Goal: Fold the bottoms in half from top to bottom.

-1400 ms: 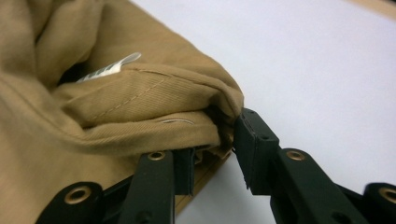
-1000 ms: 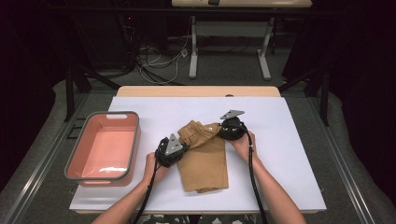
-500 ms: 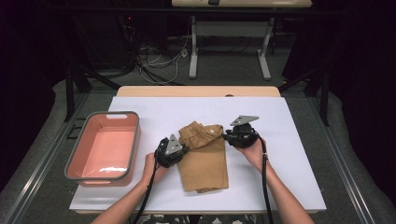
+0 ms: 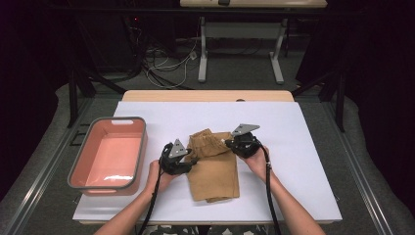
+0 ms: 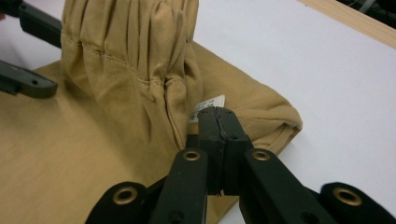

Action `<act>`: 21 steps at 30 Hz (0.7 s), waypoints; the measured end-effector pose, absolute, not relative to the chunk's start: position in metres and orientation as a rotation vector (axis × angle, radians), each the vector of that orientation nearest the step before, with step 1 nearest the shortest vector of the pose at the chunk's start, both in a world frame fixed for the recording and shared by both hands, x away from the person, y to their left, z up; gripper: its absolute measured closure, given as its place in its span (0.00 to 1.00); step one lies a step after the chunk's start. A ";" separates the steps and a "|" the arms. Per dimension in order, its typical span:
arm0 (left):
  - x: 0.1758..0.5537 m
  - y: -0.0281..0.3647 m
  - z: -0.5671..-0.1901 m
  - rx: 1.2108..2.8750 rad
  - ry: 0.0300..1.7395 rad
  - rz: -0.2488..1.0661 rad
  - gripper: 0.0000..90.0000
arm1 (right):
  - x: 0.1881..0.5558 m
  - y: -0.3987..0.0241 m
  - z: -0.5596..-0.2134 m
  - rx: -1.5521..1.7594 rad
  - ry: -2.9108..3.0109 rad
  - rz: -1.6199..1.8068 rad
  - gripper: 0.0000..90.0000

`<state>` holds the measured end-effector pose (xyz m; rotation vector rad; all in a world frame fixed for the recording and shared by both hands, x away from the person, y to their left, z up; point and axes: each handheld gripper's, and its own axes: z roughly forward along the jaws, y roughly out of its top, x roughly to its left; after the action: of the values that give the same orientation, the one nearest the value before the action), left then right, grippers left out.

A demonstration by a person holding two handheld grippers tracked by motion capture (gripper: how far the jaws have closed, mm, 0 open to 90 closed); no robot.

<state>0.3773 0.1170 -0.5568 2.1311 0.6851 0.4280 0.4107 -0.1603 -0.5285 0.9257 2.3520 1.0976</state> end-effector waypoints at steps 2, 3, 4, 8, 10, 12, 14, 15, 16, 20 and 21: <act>0.377 0.121 -0.556 2.113 0.699 0.413 0.60 | 0.409 -0.161 -0.529 0.918 2.356 1.096 1.00; 0.376 0.122 -0.555 2.117 0.706 0.431 0.63 | 0.408 -0.162 -0.529 0.912 2.359 1.094 1.00; 0.377 0.123 -0.554 2.118 0.703 0.417 0.68 | 0.406 -0.162 -0.530 0.919 2.358 1.100 1.00; 0.377 0.124 -0.553 2.120 0.708 0.452 0.81 | 0.403 -0.163 -0.533 0.903 2.368 1.097 1.00; 0.378 0.124 -0.553 2.108 0.724 0.488 0.87 | 0.401 -0.163 -0.535 0.906 2.374 1.093 1.00; 0.380 0.125 -0.553 2.091 0.739 0.478 0.89 | 0.398 -0.164 -0.536 0.899 2.380 1.088 1.00; 0.381 0.123 -0.554 2.082 0.736 0.470 0.91 | 0.397 -0.165 -0.536 0.893 2.387 1.093 1.00; 0.381 0.121 -0.554 2.089 0.731 0.456 0.91 | 0.395 -0.165 -0.535 0.893 2.399 1.088 1.00; 0.381 0.119 -0.556 2.082 0.725 0.463 0.91 | 0.394 -0.166 -0.536 0.886 2.388 1.089 1.00; 0.378 0.115 -0.556 2.090 0.725 0.438 0.89 | 0.390 -0.169 -0.537 0.894 2.402 1.098 0.99; 0.379 0.115 -0.557 2.089 0.738 0.450 0.85 | 0.389 -0.170 -0.538 0.908 2.395 1.095 0.97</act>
<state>0.3786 0.1147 -0.5565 2.0887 0.7378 0.4503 0.3887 -0.1704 -0.5378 0.9084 2.3955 1.0951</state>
